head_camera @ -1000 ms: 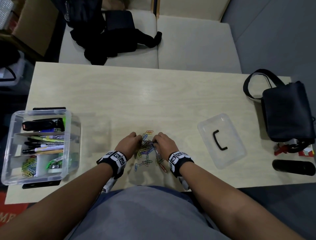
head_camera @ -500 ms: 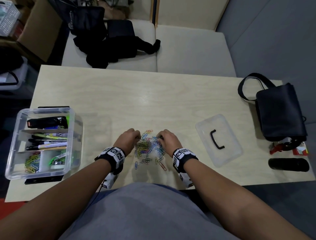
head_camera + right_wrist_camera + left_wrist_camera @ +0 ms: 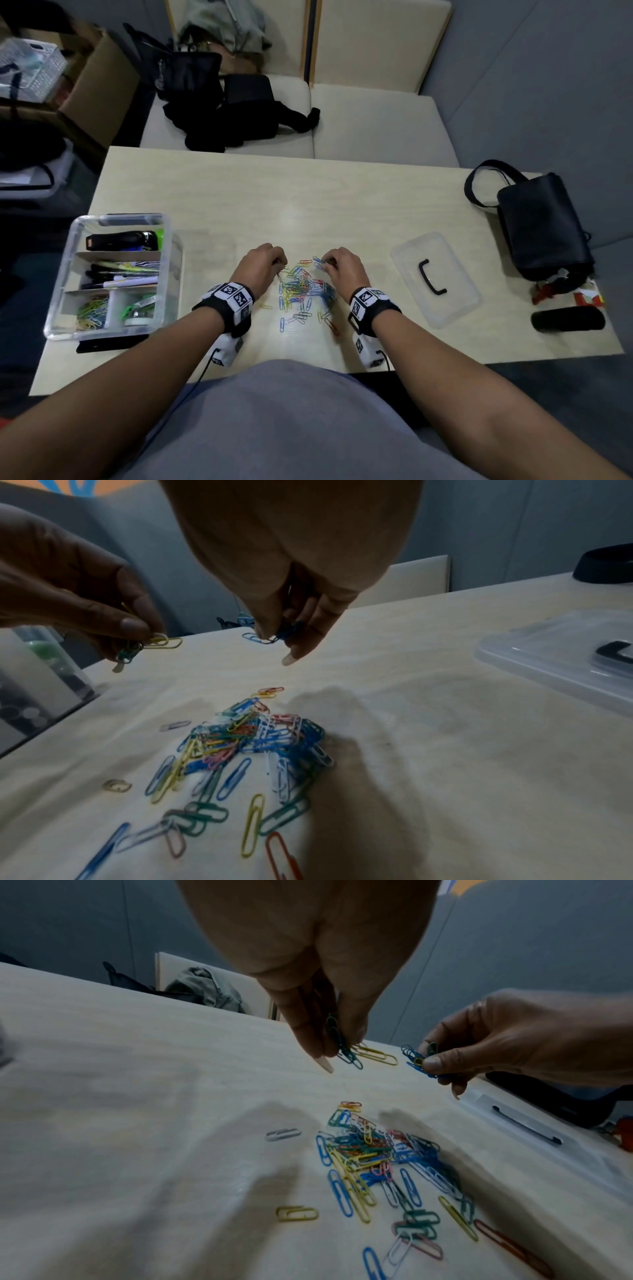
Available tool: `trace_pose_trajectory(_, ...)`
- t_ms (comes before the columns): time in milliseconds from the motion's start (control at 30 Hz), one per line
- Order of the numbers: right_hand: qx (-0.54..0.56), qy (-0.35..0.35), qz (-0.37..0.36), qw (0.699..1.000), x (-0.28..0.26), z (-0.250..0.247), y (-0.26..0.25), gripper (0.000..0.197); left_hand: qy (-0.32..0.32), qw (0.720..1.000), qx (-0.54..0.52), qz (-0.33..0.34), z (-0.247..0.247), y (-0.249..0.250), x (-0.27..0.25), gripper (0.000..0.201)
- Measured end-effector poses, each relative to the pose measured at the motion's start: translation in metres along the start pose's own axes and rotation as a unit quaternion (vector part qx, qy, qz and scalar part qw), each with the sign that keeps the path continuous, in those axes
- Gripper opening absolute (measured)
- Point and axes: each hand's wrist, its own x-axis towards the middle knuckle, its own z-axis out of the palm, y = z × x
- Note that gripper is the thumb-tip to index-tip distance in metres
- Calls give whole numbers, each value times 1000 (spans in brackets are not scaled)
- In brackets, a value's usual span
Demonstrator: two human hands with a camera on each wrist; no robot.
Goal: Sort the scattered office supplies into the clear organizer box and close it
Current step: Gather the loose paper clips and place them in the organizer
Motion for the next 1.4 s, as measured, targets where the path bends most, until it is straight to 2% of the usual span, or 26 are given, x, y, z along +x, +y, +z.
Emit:
trace_pose_trajectory(167, 48, 28, -24, 998, 0, -1, -30, 7, 36, 999, -13, 12, -19, -3, -11, 8)
trace_pose_trajectory(333, 127, 40, -49, 990, 5, 9, -74, 7, 79, 996, -35, -7, -42, -14, -29, 8)
trace_pose_trajectory(567, 212, 9, -95, 973, 10, 45, -140, 4, 165, 982, -62, -71, -79, -46, -66, 7)
trace_pose_trajectory(800, 230, -36, -145, 962, 12, 85, -203, 4, 240, 960, -75, -120, -110, -85, -116, 5)
trace_pose_trajectory(933, 234, -64, -161, 957, 10, 105, -231, 5, 276, 943, -61, -175, -127, -104, -143, 3)
trace_pose_trajectory(1200, 233, -109, -193, 947, -1, 139, -274, 8, 296, 918, -27, -262, -145, -153, -193, 5)
trace_pose_trajectory(1400, 219, -113, -209, 946, -9, 148, -287, 9, 233, 928, 23, -289, -139, -173, -198, 7)
